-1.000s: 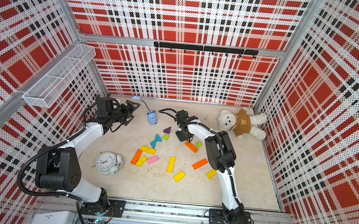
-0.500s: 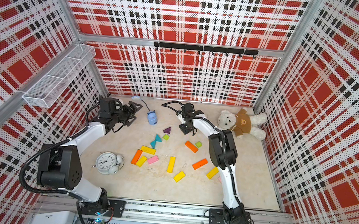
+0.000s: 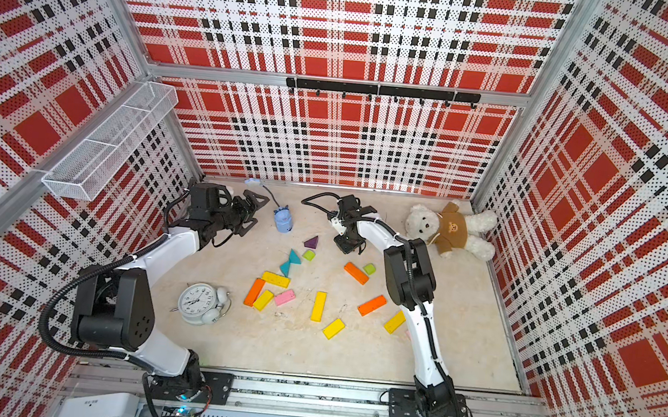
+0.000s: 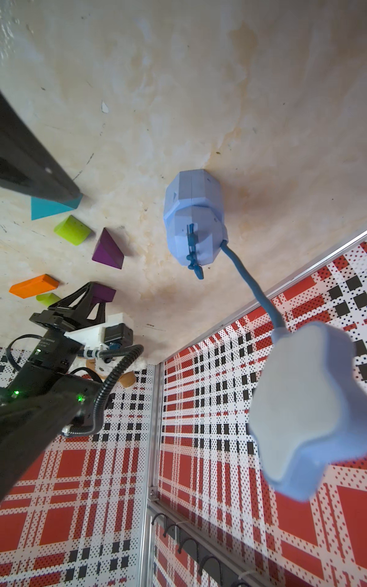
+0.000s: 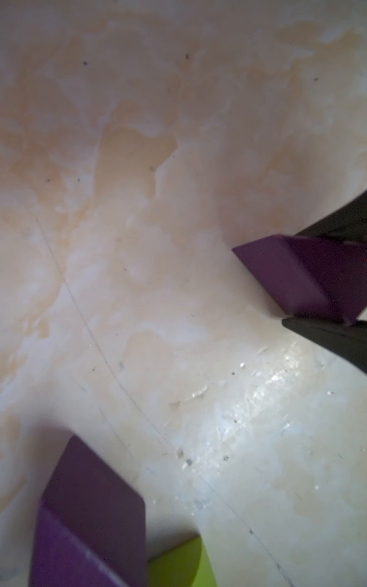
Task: Assemble a carrot with building blocks
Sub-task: Place the building block at the center of the board, then adjust the building block at the center of the board.
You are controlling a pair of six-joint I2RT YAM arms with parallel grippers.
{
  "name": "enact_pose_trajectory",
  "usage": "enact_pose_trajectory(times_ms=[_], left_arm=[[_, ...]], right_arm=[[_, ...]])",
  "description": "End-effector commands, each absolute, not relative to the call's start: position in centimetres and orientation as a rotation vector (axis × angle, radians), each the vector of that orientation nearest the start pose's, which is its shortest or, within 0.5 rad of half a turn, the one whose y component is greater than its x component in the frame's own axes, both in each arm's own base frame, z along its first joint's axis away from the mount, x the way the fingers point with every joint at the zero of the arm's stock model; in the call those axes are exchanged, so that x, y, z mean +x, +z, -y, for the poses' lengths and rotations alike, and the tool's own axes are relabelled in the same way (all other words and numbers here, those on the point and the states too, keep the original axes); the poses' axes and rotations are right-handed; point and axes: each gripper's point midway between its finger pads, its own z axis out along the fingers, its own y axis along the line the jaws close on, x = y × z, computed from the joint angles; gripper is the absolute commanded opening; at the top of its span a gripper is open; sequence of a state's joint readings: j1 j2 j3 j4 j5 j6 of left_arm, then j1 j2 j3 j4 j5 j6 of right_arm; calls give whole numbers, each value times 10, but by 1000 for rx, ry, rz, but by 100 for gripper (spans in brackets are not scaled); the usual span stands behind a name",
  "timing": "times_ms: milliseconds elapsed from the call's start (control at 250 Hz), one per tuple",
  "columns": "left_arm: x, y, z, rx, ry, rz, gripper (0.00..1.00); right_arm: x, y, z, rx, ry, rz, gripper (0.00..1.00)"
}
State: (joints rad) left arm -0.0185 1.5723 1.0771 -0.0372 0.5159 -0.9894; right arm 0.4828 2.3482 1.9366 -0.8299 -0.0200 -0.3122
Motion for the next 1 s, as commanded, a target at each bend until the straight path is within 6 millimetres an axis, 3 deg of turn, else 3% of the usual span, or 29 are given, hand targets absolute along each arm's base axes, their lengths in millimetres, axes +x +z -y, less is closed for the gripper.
enact_pose_trajectory(times_ms=[0, 140, 348, 620, 800, 1000], left_arm=[[460, 206, 97, -711, -1137, -2103, 96], [460, 206, 97, -711, -1137, -2101, 96], [459, 208, 96, -708, -1138, -2096, 96], [458, 213, 97, -701, -1143, -2088, 96], [456, 216, 101, -686, -1143, -2086, 96], [449, 216, 129, -621, -1178, -2121, 96]], right_arm=[[471, 21, -251, -1144, 80, -2588, 39], [474, 33, -252, -1141, 73, -2563, 52], [477, 64, -253, -1072, 80, -2530, 59], [456, 89, -244, -919, 137, -2543, 68], [426, 84, -245, -846, 266, -2576, 67], [398, 59, -242, -837, 314, -2641, 66]])
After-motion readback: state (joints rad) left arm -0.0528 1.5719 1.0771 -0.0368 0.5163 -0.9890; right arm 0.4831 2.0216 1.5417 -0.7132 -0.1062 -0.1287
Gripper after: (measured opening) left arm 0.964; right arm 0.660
